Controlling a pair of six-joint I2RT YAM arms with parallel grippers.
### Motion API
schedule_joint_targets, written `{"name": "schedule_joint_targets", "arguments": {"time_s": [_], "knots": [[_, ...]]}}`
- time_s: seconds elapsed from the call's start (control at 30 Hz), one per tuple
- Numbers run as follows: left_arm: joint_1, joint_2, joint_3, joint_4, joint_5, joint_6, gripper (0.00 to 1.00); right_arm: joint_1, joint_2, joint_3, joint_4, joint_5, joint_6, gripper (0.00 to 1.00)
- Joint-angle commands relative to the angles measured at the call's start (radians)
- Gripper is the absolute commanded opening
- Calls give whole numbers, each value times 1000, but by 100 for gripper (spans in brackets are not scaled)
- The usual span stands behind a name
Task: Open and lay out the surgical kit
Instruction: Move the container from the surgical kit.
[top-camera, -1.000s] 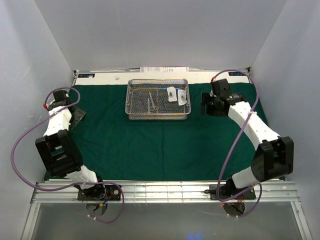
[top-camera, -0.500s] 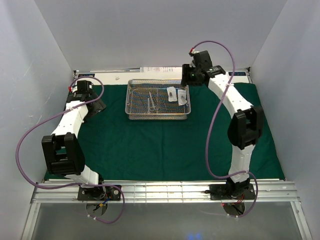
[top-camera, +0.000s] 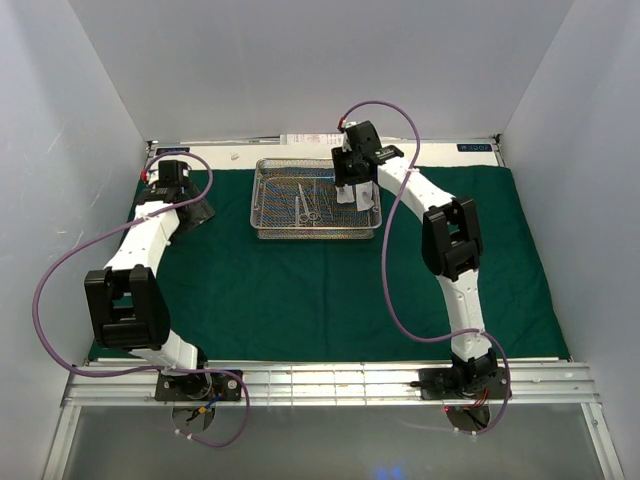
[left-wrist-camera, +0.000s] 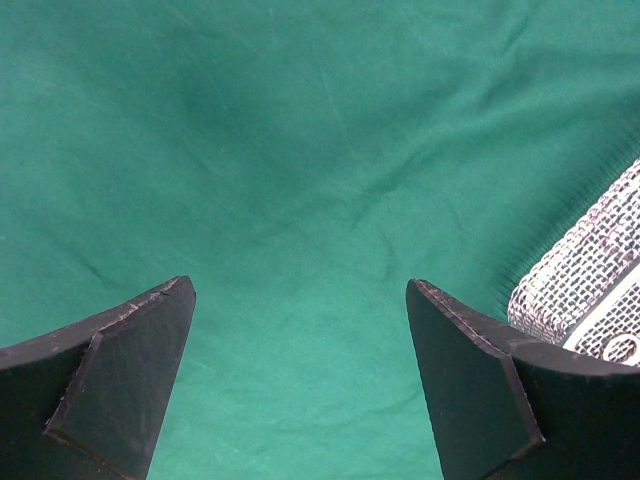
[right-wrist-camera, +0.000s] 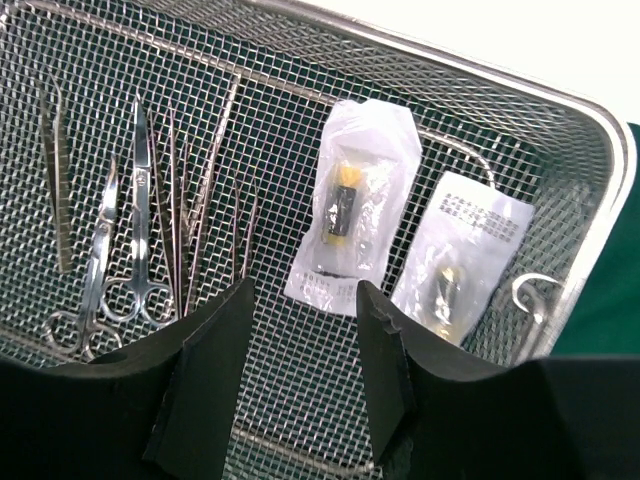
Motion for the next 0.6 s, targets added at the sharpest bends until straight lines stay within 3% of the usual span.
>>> {"name": "schedule_joint_targets", "arguments": {"time_s": [0.0,0.23,0.43,0.57], "knots": [[-5,-1,9,32,-41,8,98,3,12,-19,108,7,-27,52],[-5,23,30,59,23,4,98,5,63,15,91,19,-19,52],[-14,29,70,122,148,20,98,2,-69,-56,108,91,-27,53],[-18,46,61,162,128,23,98,-23,-126,-39,9,192,-9,54]]}}
